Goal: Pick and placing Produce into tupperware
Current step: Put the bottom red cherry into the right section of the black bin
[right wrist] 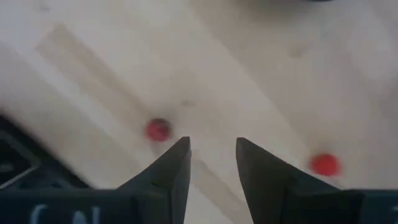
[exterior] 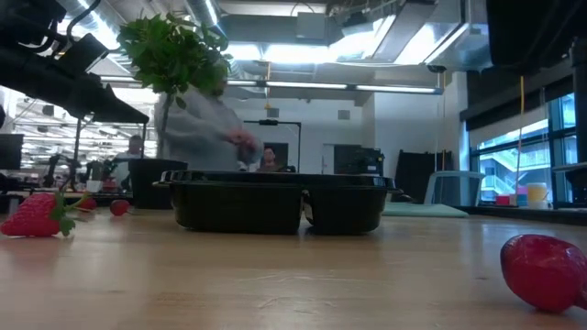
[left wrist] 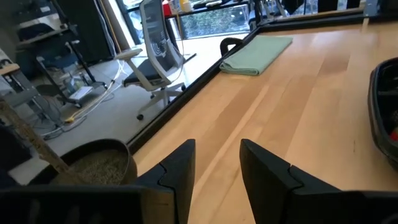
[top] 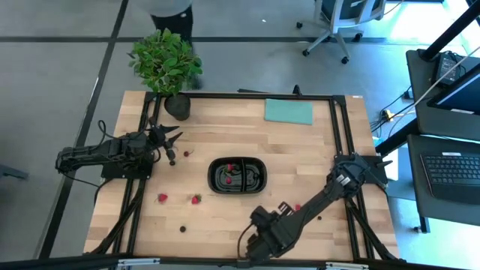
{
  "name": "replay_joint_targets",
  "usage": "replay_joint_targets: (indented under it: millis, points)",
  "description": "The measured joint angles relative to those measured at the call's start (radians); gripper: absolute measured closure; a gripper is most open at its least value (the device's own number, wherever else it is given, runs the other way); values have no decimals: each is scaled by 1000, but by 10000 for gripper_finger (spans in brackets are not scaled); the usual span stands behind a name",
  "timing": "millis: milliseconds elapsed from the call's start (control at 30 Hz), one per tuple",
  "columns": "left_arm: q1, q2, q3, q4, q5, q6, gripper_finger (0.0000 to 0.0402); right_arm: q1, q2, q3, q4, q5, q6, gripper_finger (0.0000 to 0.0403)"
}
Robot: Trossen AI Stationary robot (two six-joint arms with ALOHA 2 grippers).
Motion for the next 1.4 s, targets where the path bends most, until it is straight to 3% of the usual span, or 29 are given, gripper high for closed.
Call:
replay_joint_targets:
  millis: [367, 1233, 1400]
  points:
    - [0, 0, 0, 0, 11, -4, 282, 8, 108, 0, 99, -34, -70, 272]
    - [0, 0, 0, 0, 13, -59, 282, 9, 109, 0, 182, -26, -108, 271]
    - [0, 0, 0, 0, 13, -59, 282, 9, 108, 0, 190, -25, -104, 244]
